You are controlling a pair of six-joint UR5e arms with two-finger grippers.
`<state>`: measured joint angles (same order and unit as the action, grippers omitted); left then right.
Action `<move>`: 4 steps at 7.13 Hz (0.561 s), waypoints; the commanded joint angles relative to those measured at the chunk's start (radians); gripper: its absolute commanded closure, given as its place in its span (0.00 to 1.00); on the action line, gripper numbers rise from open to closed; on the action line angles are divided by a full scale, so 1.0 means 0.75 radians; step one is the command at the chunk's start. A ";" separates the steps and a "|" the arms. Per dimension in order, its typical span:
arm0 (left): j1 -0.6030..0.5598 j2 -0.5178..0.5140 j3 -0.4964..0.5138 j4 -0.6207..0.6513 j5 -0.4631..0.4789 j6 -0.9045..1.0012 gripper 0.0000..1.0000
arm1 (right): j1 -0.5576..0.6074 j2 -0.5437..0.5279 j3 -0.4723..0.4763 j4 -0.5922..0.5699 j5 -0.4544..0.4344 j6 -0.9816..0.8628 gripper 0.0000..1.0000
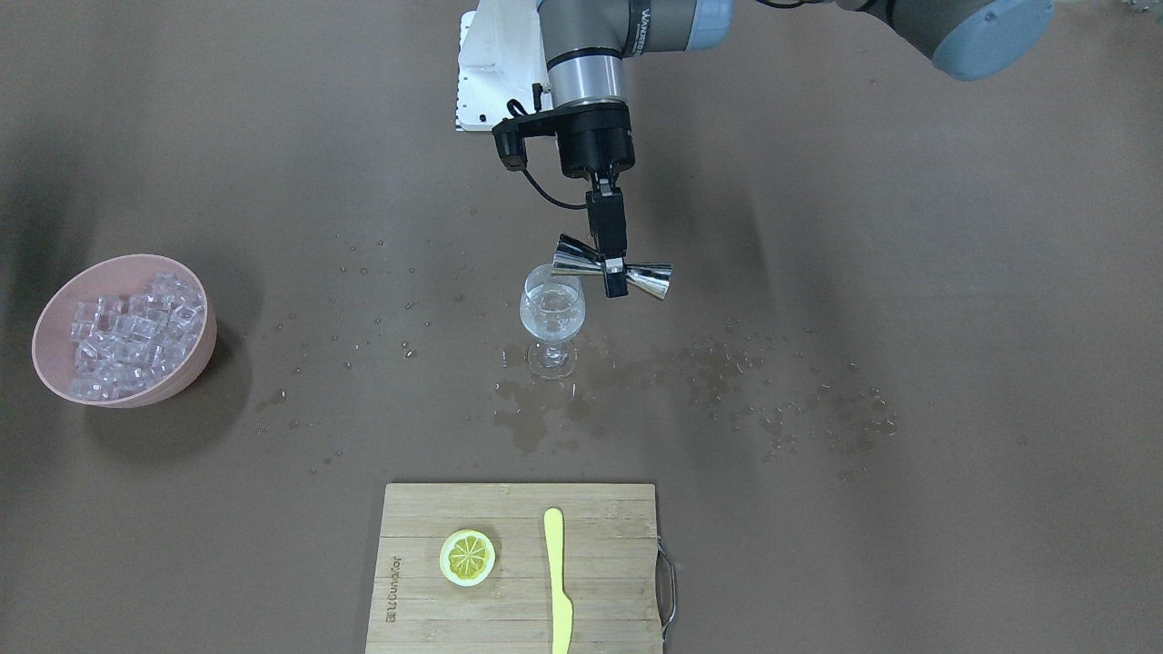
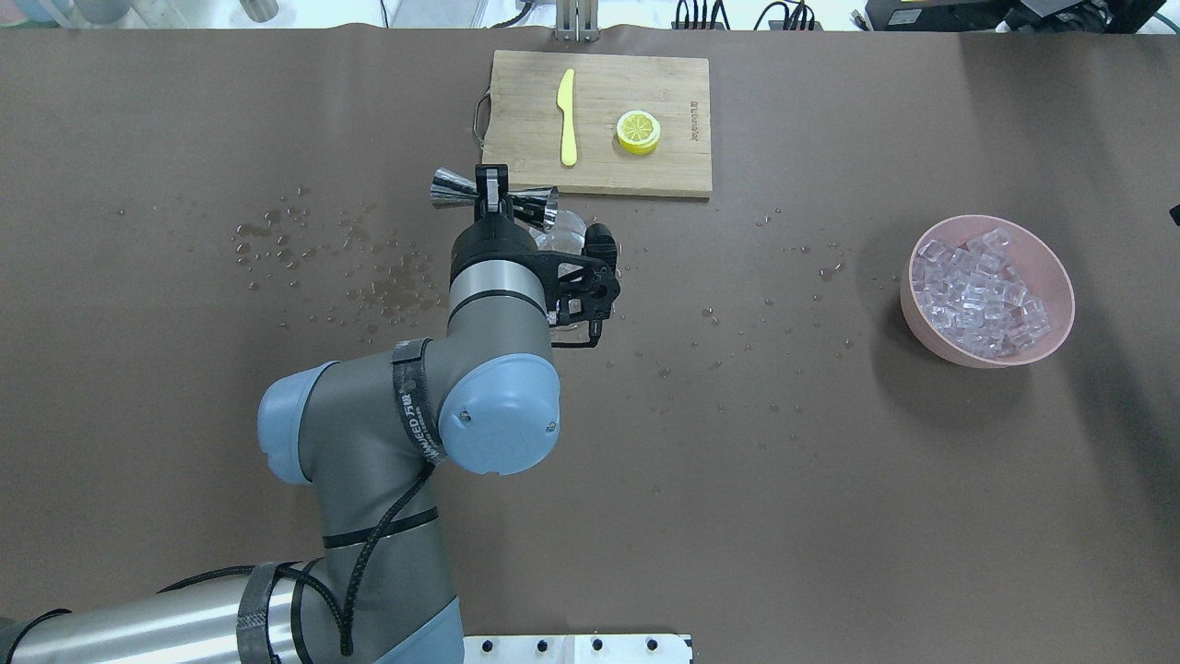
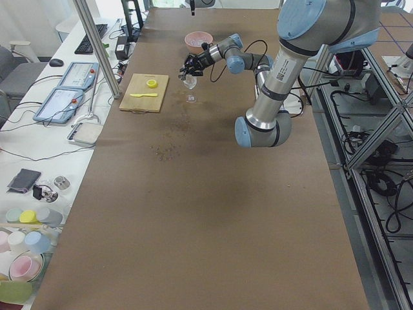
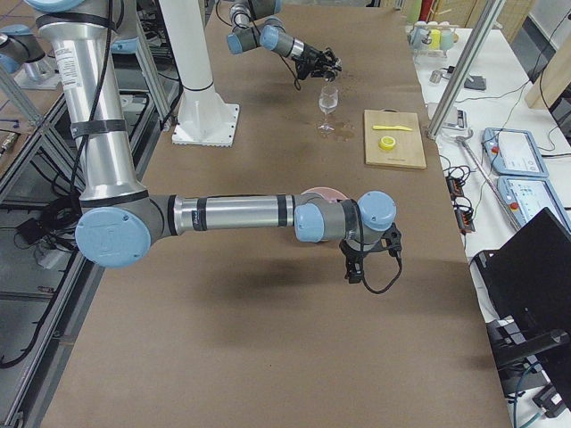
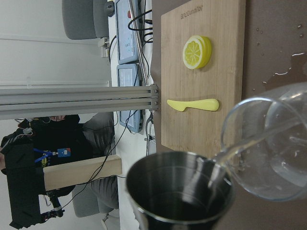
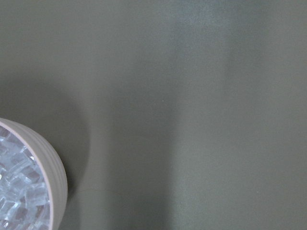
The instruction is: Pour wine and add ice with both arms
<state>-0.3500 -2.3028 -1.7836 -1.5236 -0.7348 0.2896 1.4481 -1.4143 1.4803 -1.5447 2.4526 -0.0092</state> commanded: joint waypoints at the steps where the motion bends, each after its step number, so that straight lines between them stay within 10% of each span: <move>1: 0.000 -0.018 0.001 0.025 0.000 0.131 1.00 | 0.000 0.000 0.002 0.002 0.002 0.000 0.00; 4: -0.014 0.000 -0.153 0.042 -0.002 0.124 1.00 | -0.028 0.006 0.029 0.004 0.019 -0.002 0.00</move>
<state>-0.3534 -2.3125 -1.8282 -1.4781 -0.7348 0.3977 1.4418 -1.4124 1.4910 -1.5429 2.4650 -0.0096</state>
